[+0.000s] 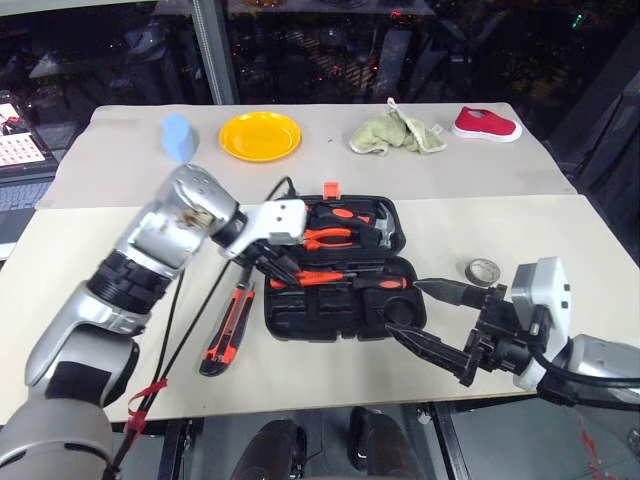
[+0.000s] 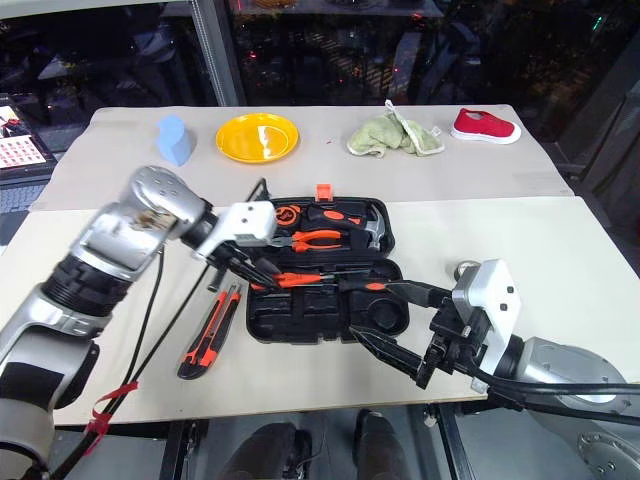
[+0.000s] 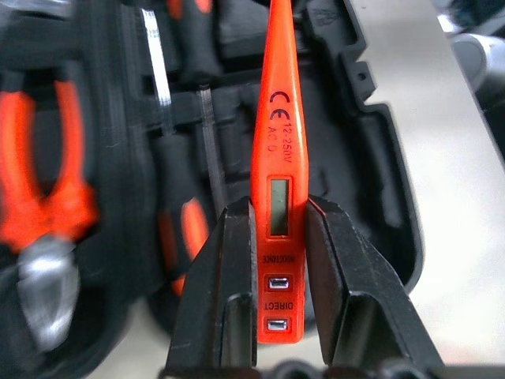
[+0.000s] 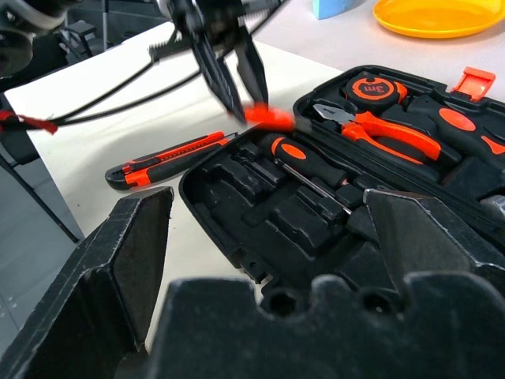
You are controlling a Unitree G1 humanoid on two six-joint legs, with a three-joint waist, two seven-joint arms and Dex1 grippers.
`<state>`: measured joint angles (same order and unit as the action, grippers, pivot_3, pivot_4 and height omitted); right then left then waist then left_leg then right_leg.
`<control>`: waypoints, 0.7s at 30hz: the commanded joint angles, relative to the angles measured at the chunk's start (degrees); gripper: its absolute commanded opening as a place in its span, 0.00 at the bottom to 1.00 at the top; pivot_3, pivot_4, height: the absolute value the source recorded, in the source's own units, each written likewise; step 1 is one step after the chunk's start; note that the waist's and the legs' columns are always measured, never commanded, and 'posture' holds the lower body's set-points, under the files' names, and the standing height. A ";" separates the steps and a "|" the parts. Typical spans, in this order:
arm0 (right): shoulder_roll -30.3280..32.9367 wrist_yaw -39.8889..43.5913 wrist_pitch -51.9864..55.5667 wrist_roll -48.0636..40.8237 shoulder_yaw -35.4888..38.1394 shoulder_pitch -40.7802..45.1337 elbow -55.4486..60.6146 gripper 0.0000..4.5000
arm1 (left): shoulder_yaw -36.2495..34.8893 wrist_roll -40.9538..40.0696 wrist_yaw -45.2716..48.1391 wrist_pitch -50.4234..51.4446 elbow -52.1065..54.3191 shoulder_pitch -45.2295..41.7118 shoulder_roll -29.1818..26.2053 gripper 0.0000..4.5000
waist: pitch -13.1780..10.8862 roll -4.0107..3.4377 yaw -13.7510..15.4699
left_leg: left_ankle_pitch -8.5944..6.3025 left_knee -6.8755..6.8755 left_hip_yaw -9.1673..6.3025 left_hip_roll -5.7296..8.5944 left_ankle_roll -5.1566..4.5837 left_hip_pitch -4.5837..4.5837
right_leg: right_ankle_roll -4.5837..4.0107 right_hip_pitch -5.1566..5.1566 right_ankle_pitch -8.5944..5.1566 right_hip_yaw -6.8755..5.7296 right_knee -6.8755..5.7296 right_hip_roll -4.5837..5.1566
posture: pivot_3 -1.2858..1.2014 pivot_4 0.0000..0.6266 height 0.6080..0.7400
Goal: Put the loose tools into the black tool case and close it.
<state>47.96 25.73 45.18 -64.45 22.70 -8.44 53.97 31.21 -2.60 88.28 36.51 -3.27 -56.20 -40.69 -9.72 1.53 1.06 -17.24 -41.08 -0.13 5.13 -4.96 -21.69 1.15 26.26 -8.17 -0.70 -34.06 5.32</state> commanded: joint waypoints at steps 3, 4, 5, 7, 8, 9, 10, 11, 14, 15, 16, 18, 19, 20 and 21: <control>0.08 -2.78 -2.27 -1.76 2.35 -2.50 3.14 1.00 | 3.38 4.02 -2.23 5.73 1.02 -2.60 1.63 0.09 | 0.00 0.00 -0.03 | -0.20 -0.06 -0.02 -0.02 -0.38 0.08 | 0.02 -0.08 -0.02 0.01 -0.04 -0.02 | 0.52 0.24 1.00; -0.04 -3.18 -2.46 -1.75 2.35 -2.91 3.34 1.00 | 3.74 4.45 -2.65 5.83 0.62 -2.72 2.17 0.09 | 0.00 0.00 -0.03 | -0.20 -0.15 -0.03 -0.03 -0.39 0.07 | 0.03 -0.08 -0.02 0.00 -0.07 -0.03 | 0.52 0.24 1.00; -0.08 -3.55 -2.60 -1.80 2.24 -3.08 3.45 1.00 | 3.99 4.79 -2.91 5.74 0.29 -2.79 2.48 0.09 | 0.00 0.00 -0.03 | -0.20 -0.20 -0.03 -0.04 -0.39 0.06 | 0.03 -0.08 -0.02 0.00 -0.08 -0.04 | 0.52 0.24 1.00; -0.03 -4.21 -3.03 -1.77 1.96 -3.39 3.60 1.00 | 4.35 5.49 -3.52 5.91 -0.63 -2.93 3.26 0.09 | 0.00 0.00 -0.03 | -0.20 -0.25 -0.03 -0.04 -0.38 0.06 | 0.04 -0.10 -0.03 0.00 -0.09 -0.03 | 0.52 0.24 1.00; 0.03 -4.50 -3.21 -1.74 1.82 -3.45 3.64 1.00 | 4.45 5.73 -3.70 5.88 -1.00 -2.90 3.58 0.09 | 0.00 0.00 -0.05 | -0.19 -0.26 -0.03 -0.04 -0.37 0.06 | 0.04 -0.09 -0.02 0.00 -0.09 -0.03 | 0.52 0.24 1.00; 0.04 -4.79 -3.39 -1.73 1.65 -3.44 3.65 1.00 | 4.64 5.92 -3.73 5.71 -1.36 -2.84 3.79 0.09 | 0.00 0.00 -0.07 | -0.18 -0.29 -0.03 -0.03 -0.35 0.07 | 0.05 -0.10 -0.02 0.01 -0.09 -0.03 | 0.52 0.24 1.00; 0.05 -5.03 -3.52 -1.75 1.54 -3.41 3.66 1.00 | 4.89 6.06 -3.69 5.61 -1.67 -2.82 3.92 0.09 | 0.00 0.00 -0.10 | -0.17 -0.29 -0.02 -0.03 -0.34 0.06 | 0.05 -0.10 -0.02 0.01 -0.09 -0.03 | 0.52 0.24 1.00; 0.04 -5.27 -3.61 -1.77 1.40 -3.33 3.64 1.00 | 5.05 6.20 -3.68 5.36 -2.01 -2.77 4.04 0.09 | 0.00 0.00 -0.13 | -0.14 -0.28 -0.02 -0.03 -0.28 0.07 | 0.05 -0.09 -0.02 0.01 -0.09 -0.03 | 0.52 0.24 1.00; 0.16 -5.56 -3.89 -1.68 1.42 -3.33 3.39 1.00 | 5.99 7.59 -4.36 4.36 -4.23 -3.15 4.54 0.09 | 0.00 0.00 -0.10 | 0.03 -0.24 -0.02 -0.03 0.02 0.06 | 0.04 -0.08 -0.01 0.01 -0.09 -0.03 | 0.52 0.24 1.00; 0.20 -5.64 -4.00 -1.65 1.42 -3.34 3.32 1.00 | 6.14 7.87 -4.37 4.13 -4.73 -3.25 4.59 0.09 | 0.00 0.00 -0.08 | 0.03 -0.24 -0.03 -0.03 0.01 0.06 | 0.03 -0.08 -0.01 0.01 -0.10 -0.03 | 0.52 0.24 1.00; 0.22 -5.72 -4.13 -1.64 1.46 -3.37 3.23 1.00 | 6.30 8.04 -4.04 4.24 -5.03 -3.32 4.54 0.09 | 0.00 0.00 -0.07 | 0.03 -0.24 -0.03 -0.03 0.01 0.05 | 0.04 -0.08 -0.01 0.00 -0.08 -0.03 | 0.52 0.24 1.00; 0.17 -5.88 -4.38 -1.54 1.44 -3.40 3.08 1.00 | 6.47 7.93 -3.22 4.49 -5.07 -3.15 4.40 0.09 | 0.00 0.00 -0.08 | 0.01 -0.25 -0.02 -0.03 -0.02 0.05 | 0.04 -0.09 -0.01 0.01 -0.08 -0.02 | 0.52 0.24 1.00; 0.11 -5.94 -4.46 -1.38 1.31 -3.42 3.05 1.00 | 6.59 7.90 -3.16 4.69 -5.08 -2.97 4.50 0.09 | 0.00 0.00 -0.10 | 0.00 -0.25 -0.02 -0.03 -0.03 0.05 | 0.04 -0.09 -0.01 0.01 -0.08 -0.01 | 0.52 0.24 1.00; 0.06 -5.98 -4.54 -1.22 1.17 -3.46 3.05 1.00 | 6.68 7.91 -3.21 4.75 -5.10 -2.77 4.63 0.09 | 0.00 0.00 -0.12 | -0.01 -0.25 -0.02 -0.03 -0.05 0.06 | 0.04 -0.09 -0.01 0.01 -0.08 -0.01 | 0.52 0.24 1.00; -0.05 -6.06 -4.63 -1.03 1.00 -3.52 3.07 1.00 | 6.84 7.81 -3.07 5.25 -5.04 -2.59 4.79 0.09 | 0.00 0.00 -0.12 | -0.04 -0.25 -0.02 -0.03 -0.10 0.06 | 0.04 -0.09 -0.01 0.02 -0.08 -0.01 | 0.52 0.24 1.00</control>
<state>47.94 19.92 42.42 -65.49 23.24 -12.00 55.80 37.32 4.42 84.91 41.40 -8.37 -58.15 -35.96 -9.72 1.52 0.93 -17.39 -41.33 -0.15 5.10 -5.25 -21.62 1.19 26.17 -8.18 -0.68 -34.14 5.30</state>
